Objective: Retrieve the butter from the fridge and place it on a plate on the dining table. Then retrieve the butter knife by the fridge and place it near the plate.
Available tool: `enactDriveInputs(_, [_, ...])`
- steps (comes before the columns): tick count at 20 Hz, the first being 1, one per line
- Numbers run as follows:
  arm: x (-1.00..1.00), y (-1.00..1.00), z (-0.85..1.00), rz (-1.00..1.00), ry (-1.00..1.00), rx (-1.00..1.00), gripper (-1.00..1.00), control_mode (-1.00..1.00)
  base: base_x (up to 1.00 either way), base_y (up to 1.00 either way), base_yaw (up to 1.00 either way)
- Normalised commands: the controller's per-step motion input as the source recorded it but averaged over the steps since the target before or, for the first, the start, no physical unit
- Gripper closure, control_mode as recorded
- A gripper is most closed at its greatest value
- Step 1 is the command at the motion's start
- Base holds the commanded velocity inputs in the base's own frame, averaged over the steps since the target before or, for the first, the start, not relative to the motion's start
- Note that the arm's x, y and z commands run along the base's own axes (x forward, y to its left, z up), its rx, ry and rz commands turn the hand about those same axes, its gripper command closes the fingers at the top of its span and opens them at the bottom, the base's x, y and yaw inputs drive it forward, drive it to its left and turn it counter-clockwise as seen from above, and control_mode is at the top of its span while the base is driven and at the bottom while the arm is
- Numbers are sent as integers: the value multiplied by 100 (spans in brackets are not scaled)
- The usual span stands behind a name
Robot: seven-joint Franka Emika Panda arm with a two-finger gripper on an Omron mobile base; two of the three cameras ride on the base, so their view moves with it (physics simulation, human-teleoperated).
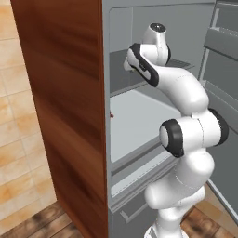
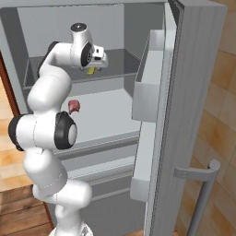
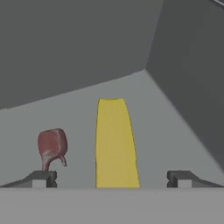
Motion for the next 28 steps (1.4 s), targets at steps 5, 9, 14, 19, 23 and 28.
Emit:
enactDriveInputs(5, [7, 0, -29, 0, 0, 0, -100, -100, 0, 0, 0])
enactDriveInputs(9, [0, 0, -32, 0, 0, 0, 100, -100, 0, 0, 0])
enactDriveInputs(14, [-3, 0, -19, 0, 1, 0, 100, -100, 0, 0, 0])
enactDriveInputs(19, [-1, 0, 0, 0, 2, 0, 100, -100, 0, 0, 0])
enactDriveInputs(23, [-37, 0, 0, -5, 1, 0, 100, -100, 0, 0, 0])
enactDriveInputs(28, [-100, 0, 0, -10, -6, 0, 100, -100, 0, 0, 0])
